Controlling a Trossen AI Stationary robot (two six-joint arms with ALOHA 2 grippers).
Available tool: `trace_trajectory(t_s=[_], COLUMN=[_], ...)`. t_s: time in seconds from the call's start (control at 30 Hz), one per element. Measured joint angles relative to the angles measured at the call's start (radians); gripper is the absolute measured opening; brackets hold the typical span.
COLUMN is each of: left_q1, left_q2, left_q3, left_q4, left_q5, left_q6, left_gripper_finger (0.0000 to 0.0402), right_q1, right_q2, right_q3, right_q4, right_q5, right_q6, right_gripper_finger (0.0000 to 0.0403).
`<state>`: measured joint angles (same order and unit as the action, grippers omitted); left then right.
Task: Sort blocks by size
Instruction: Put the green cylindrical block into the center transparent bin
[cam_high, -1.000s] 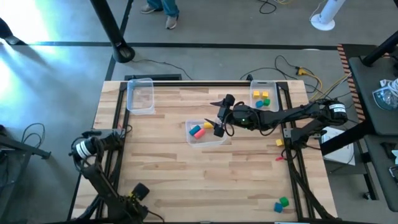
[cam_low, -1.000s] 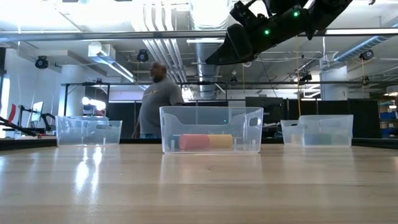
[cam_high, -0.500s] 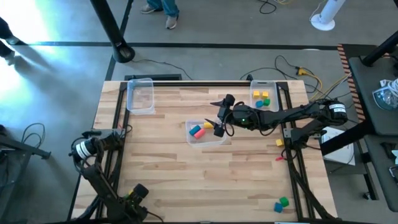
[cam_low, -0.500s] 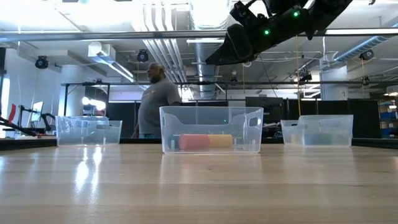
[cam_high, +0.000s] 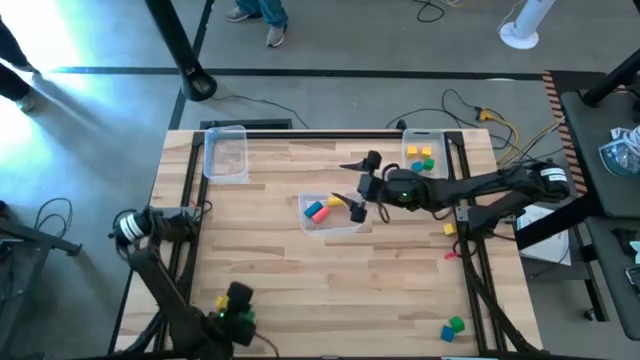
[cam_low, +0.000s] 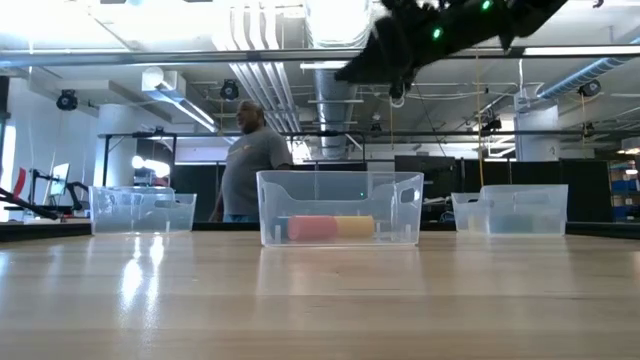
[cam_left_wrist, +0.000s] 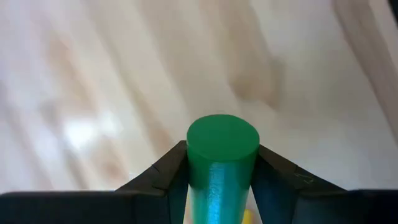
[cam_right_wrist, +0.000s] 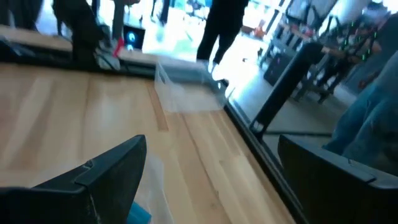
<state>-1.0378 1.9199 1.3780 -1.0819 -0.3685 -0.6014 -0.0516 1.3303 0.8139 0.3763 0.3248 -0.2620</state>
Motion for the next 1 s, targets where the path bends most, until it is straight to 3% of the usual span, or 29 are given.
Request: trace_trajectory(t_s=[0.23, 0.43, 0.57, 0.7, 0.77, 0.87, 1.0], left_q1=[0.067, 0.169, 0.264, 0.362, 0.408, 0.476, 0.533], left_q2=[-0.185, -0.428, -0.585, -0.687, -0.715, -0.734, -0.746], left_q3=[-0.060, -0.270, -0.402, -0.506, -0.549, -0.611, -0.661], left_q4=[0.026, 0.261, 0.519, 0.888, 1.077, 1.294, 1.434], left_q5=[-0.353, -0.496, -0.554, -0.538, -0.486, -0.391, -0.277], left_q6=[-0.160, -0.148, -0.027, 0.215, 0.302, 0.341, 0.357], left_gripper_finger=[0.0126, 0.0126, 0.0126, 0.0126, 0.0126, 0.0126, 0.0126], right_q1=[0.172, 0.331, 0.365, 0.348, 0.337, 0.335, 0.332], right_q2=[-0.052, 0.036, 0.131, 0.224, 0.264, 0.324, 0.361], right_q3=[0.000, 0.000, 0.000, 0.024, 0.058, 0.135, 0.253], right_q4=[0.012, 0.153, 0.266, 0.369, 0.367, 0.354, 0.254], right_q5=[-0.018, -0.016, -0.015, -0.027, -0.060, -0.065, -0.070], right_q6=[-0.143, -0.168, -0.119, 0.097, 0.119, 0.115, 0.145], right_gripper_finger=[0.0352, 0.0329, 0.0317, 0.0309, 0.0306, 0.0303, 0.0301])
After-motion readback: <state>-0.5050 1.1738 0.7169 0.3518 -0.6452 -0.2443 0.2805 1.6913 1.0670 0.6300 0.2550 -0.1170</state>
